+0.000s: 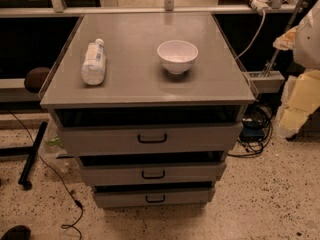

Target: Open top drawer

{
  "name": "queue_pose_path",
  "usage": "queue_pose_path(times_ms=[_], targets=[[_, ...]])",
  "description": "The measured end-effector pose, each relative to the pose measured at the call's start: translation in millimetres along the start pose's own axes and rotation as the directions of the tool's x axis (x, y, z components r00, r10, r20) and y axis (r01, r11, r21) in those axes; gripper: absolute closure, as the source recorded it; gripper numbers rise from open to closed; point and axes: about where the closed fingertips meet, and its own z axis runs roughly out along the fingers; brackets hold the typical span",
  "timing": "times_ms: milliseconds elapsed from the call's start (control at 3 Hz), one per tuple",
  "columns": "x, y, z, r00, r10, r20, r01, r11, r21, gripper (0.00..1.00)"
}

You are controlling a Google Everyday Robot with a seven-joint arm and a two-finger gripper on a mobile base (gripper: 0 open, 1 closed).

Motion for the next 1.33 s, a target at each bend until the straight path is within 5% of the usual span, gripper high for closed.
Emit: queue_pose_path(times_ms=[667, 1333], targets=[[-1, 1, 5, 0.999, 0.024, 0.036, -0.024, 0.9997, 0.001, 0.00], [-41, 22, 70, 0.986, 0.061, 0.158, -0.061, 0.9981, -0.006, 0.00]])
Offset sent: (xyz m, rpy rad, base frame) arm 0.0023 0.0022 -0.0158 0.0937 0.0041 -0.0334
